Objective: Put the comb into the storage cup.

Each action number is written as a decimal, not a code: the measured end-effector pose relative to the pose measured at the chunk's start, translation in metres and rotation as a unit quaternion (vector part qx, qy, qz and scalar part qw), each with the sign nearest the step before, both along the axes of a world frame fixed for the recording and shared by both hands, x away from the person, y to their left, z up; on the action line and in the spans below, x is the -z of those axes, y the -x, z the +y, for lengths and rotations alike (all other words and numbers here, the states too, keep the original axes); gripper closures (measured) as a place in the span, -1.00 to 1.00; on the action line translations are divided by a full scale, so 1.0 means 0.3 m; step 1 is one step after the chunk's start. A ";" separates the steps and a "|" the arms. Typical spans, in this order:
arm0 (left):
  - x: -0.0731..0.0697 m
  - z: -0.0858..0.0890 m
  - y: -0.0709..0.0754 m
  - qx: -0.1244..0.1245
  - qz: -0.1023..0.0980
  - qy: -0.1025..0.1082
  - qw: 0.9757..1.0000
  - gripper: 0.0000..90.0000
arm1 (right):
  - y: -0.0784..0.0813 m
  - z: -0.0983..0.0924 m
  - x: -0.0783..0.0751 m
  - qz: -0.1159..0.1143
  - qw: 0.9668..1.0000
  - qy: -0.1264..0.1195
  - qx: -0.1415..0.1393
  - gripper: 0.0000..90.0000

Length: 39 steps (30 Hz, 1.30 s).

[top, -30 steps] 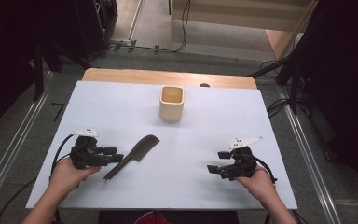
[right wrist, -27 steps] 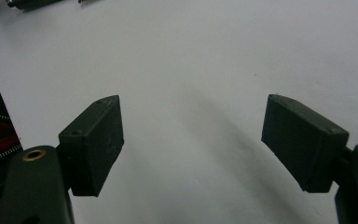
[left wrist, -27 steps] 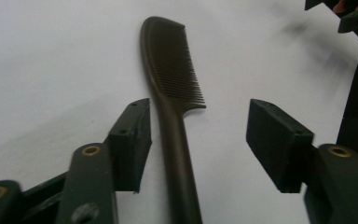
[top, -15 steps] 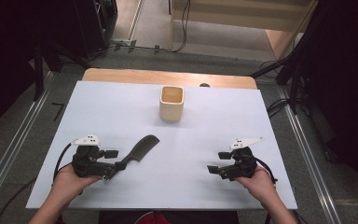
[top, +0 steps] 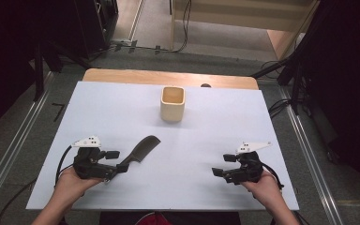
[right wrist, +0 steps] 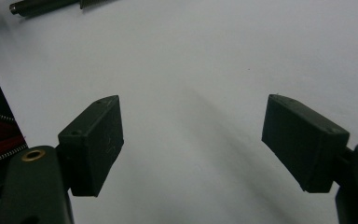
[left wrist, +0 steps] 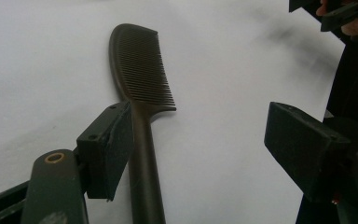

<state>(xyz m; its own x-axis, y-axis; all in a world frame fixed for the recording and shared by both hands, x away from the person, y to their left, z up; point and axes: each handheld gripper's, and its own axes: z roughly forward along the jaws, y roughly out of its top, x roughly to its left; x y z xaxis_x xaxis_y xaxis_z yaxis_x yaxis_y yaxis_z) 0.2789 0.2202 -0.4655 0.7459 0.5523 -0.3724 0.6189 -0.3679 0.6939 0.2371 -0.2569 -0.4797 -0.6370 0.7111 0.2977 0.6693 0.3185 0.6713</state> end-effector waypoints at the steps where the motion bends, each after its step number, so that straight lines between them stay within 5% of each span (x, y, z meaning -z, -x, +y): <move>1: 0.000 -0.002 -0.001 0.000 0.002 -0.004 1.000 -0.44 | 0.000 0.001 0.001 0.001 1.000 0.000 0.002 -0.58; 9: -0.020 -0.019 0.005 -0.002 -0.007 -0.006 1.000 -0.53 | 0.002 -0.004 0.006 0.004 1.000 0.002 0.005 -0.58; 19: -0.035 -0.010 0.024 -0.039 -0.034 -0.028 0.998 -0.53 | 0.000 -0.004 0.005 0.002 1.000 0.003 0.004 -0.58; 39: 0.001 0.035 0.072 -0.062 -0.020 -0.057 0.996 -0.46 | -0.031 0.031 -0.002 -0.001 1.000 0.002 -0.017 -0.58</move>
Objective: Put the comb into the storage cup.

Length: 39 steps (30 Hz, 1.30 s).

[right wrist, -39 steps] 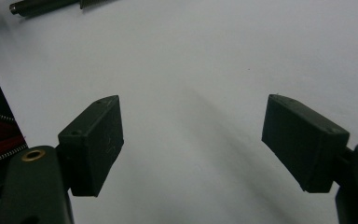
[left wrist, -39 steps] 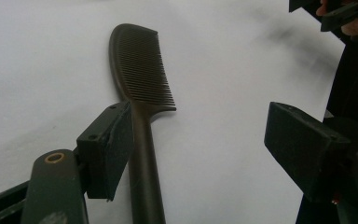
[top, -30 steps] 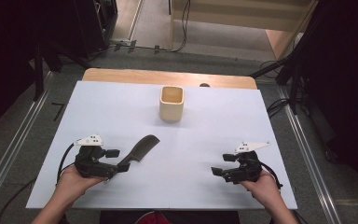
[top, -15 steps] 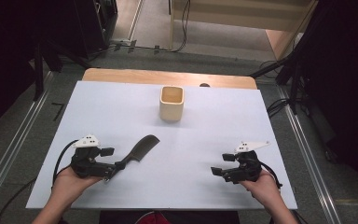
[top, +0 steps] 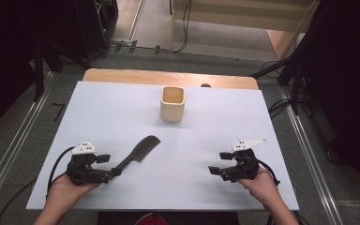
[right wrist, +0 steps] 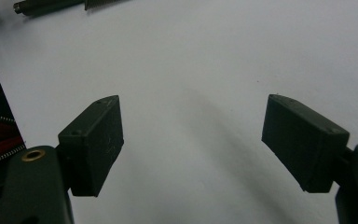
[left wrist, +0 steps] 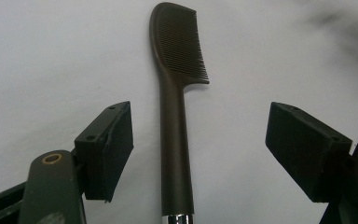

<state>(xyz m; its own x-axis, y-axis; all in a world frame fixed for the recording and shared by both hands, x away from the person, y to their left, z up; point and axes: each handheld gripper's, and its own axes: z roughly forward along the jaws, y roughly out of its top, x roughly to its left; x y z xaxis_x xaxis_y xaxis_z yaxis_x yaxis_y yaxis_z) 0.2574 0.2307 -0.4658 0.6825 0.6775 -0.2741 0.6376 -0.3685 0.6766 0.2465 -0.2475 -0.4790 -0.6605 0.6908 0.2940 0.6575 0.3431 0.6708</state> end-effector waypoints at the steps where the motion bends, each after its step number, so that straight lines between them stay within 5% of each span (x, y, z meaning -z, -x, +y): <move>1: 0.003 -0.001 0.002 -0.002 0.000 0.000 1.000 -0.46 | -0.004 0.002 0.000 -0.001 1.000 -0.001 -0.002 -0.58; 15: 0.051 -0.022 -0.016 0.000 0.021 -0.047 0.999 -0.38 | -0.016 0.010 0.003 -0.001 1.000 0.002 -0.005 -0.58; 27: 0.073 -0.045 -0.016 0.010 0.022 -0.065 0.998 -0.25 | -0.016 0.009 0.003 -0.002 1.000 0.003 -0.003 -0.58; 39: 0.085 -0.060 0.005 0.012 -0.011 -0.092 0.996 -0.02 | -0.018 0.009 0.005 0.000 1.000 0.004 -0.002 -0.58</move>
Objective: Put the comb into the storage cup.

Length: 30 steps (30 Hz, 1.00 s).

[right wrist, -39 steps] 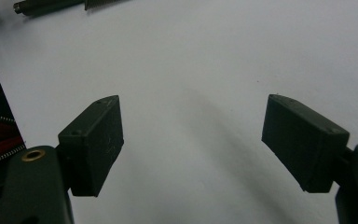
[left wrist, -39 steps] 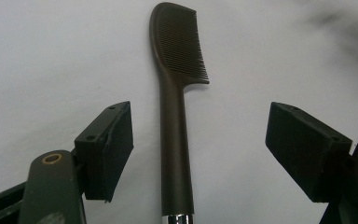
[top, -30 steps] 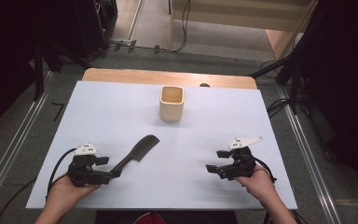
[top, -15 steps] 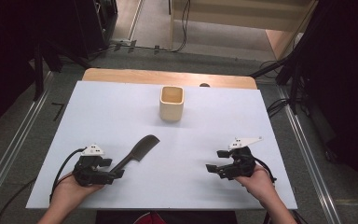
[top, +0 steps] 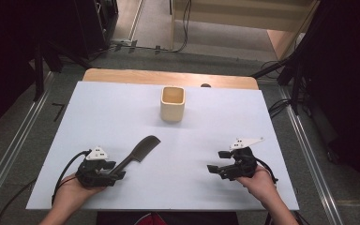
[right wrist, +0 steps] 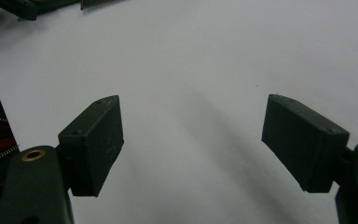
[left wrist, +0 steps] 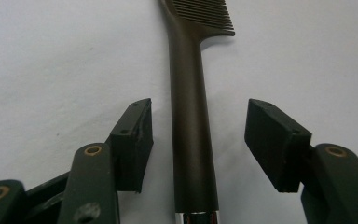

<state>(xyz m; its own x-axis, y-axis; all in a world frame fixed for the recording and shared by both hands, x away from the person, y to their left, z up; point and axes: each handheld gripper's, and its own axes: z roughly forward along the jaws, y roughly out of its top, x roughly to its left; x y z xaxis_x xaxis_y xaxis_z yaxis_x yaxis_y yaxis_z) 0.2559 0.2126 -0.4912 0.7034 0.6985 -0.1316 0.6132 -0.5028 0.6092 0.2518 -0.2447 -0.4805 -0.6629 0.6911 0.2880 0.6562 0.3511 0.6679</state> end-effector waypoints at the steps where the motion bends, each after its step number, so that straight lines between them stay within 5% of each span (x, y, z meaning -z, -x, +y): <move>1: 0.002 -0.003 0.005 0.002 -0.008 -0.006 1.000 0.00 | 0.000 0.000 0.000 0.000 1.000 0.000 0.000 -0.58; 8: 0.007 -0.005 0.016 -0.009 -0.020 -0.006 1.000 0.15 | -0.001 -0.002 0.000 -0.001 1.000 0.001 0.001 -0.58; 19: 0.034 0.005 0.043 -0.007 -0.067 0.000 0.998 0.29 | -0.002 -0.004 0.000 -0.002 1.000 0.001 0.002 -0.58; 30: 0.032 0.006 0.040 -0.026 -0.066 -0.003 0.998 0.58 | -0.004 -0.004 0.000 -0.002 1.000 0.001 0.002 -0.58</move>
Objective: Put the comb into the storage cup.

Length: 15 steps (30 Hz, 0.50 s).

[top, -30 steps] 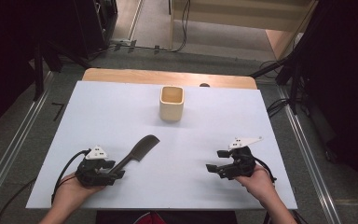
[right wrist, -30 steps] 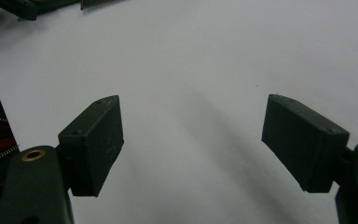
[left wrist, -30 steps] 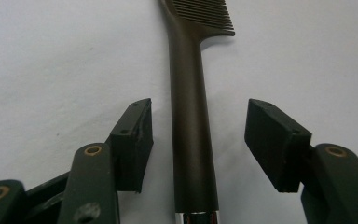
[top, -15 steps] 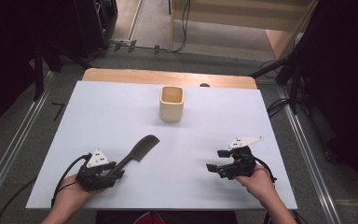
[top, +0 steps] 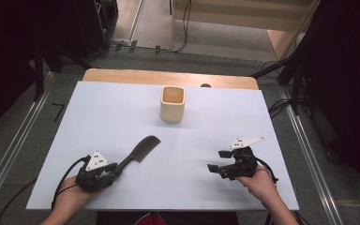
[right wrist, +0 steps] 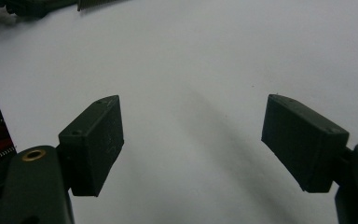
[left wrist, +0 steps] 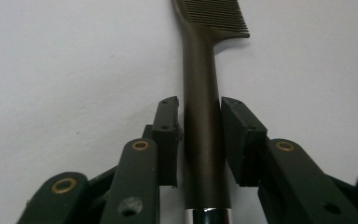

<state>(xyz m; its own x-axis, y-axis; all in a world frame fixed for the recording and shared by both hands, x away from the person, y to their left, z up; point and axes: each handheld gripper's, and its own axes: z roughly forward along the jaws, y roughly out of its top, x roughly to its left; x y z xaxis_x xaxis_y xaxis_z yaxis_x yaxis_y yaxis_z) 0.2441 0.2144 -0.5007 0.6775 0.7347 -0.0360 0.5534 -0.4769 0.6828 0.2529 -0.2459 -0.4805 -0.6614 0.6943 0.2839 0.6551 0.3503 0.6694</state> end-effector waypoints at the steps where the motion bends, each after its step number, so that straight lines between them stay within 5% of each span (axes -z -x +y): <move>1: 0.000 0.000 -0.001 0.001 0.001 0.000 1.000 0.59 | 0.000 0.000 0.000 0.000 1.000 0.000 0.000 -0.58; 9: -0.018 -0.014 -0.014 -0.001 0.019 -0.017 1.000 0.62 | 0.000 0.001 0.001 0.001 1.000 0.001 -0.001 -0.58; 15: -0.020 0.007 -0.033 -0.007 0.049 0.014 0.999 0.63 | 0.000 0.002 0.002 0.002 1.000 0.001 -0.002 -0.58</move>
